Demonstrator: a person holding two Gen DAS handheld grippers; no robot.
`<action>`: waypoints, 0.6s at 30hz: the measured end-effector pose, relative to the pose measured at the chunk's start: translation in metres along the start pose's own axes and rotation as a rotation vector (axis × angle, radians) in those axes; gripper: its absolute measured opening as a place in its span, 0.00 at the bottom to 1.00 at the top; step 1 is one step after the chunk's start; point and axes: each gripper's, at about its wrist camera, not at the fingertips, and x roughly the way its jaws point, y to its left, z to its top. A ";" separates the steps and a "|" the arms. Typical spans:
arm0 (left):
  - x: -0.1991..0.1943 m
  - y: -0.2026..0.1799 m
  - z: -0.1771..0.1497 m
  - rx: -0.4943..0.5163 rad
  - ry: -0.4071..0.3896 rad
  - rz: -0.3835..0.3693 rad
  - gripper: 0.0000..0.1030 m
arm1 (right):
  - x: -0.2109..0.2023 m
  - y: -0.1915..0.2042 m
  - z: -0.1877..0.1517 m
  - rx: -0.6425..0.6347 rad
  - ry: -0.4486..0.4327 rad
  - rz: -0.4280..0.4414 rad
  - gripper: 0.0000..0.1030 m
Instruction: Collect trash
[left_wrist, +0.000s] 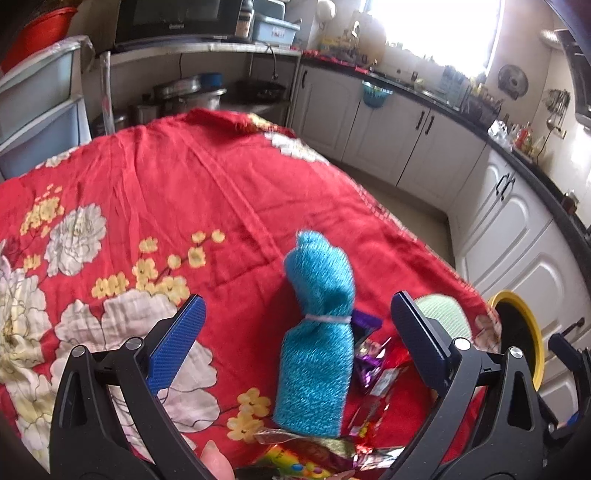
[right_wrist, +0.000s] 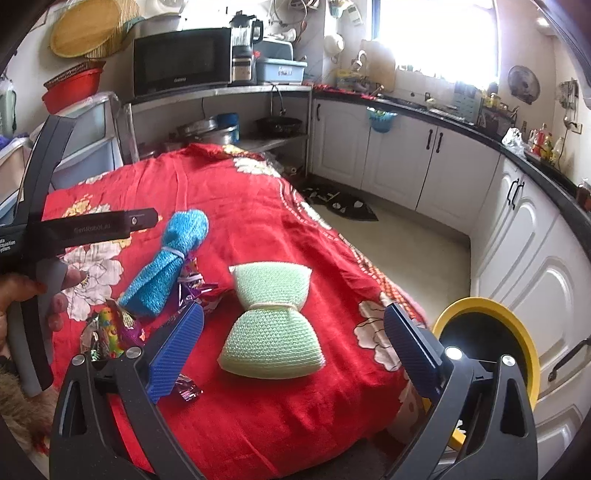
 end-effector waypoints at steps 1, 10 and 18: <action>0.003 0.001 -0.002 0.001 0.017 0.004 0.90 | 0.004 0.000 0.000 0.002 0.009 0.002 0.92; 0.021 0.004 -0.018 0.015 0.099 -0.020 0.84 | 0.039 -0.001 -0.005 0.027 0.103 0.030 0.92; 0.033 0.001 -0.028 0.024 0.166 -0.071 0.61 | 0.066 0.002 -0.010 0.057 0.182 0.068 0.92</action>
